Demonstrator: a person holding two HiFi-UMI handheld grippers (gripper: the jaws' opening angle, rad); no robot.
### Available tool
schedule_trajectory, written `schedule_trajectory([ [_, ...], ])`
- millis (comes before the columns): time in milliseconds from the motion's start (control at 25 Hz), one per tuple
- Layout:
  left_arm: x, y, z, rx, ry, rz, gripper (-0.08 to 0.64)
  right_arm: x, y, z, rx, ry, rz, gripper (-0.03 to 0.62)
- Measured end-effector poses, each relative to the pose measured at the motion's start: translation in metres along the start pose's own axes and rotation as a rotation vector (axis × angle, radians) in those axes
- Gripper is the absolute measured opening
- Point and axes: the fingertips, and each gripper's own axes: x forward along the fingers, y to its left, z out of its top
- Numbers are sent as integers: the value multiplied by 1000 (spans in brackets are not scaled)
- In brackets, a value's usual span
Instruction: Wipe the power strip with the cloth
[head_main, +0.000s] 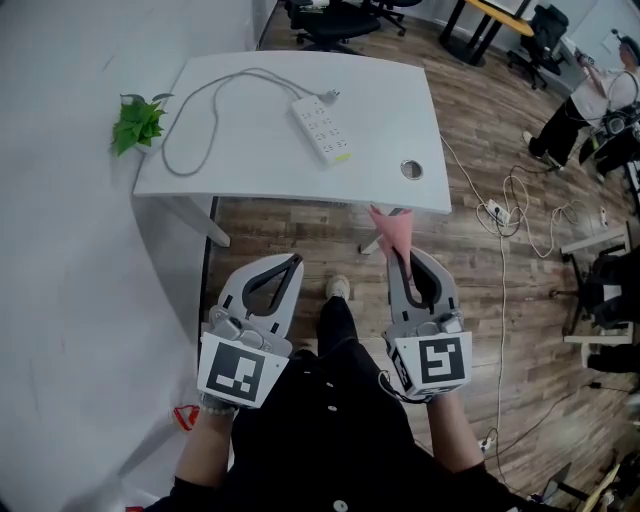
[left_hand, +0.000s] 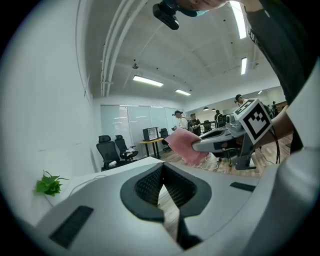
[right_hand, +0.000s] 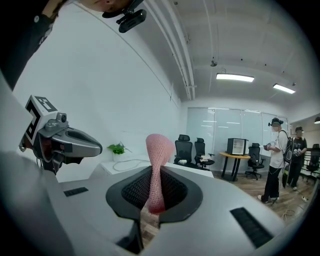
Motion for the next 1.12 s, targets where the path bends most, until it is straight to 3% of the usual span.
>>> schedule_trajectory([
  [560,111,68,15,-9,26,92,12,122,-75,11,-18,-4,108,57],
  [1120,213,139,21,-41,58,201,12,231,-139,5,-14,69,206,57],
])
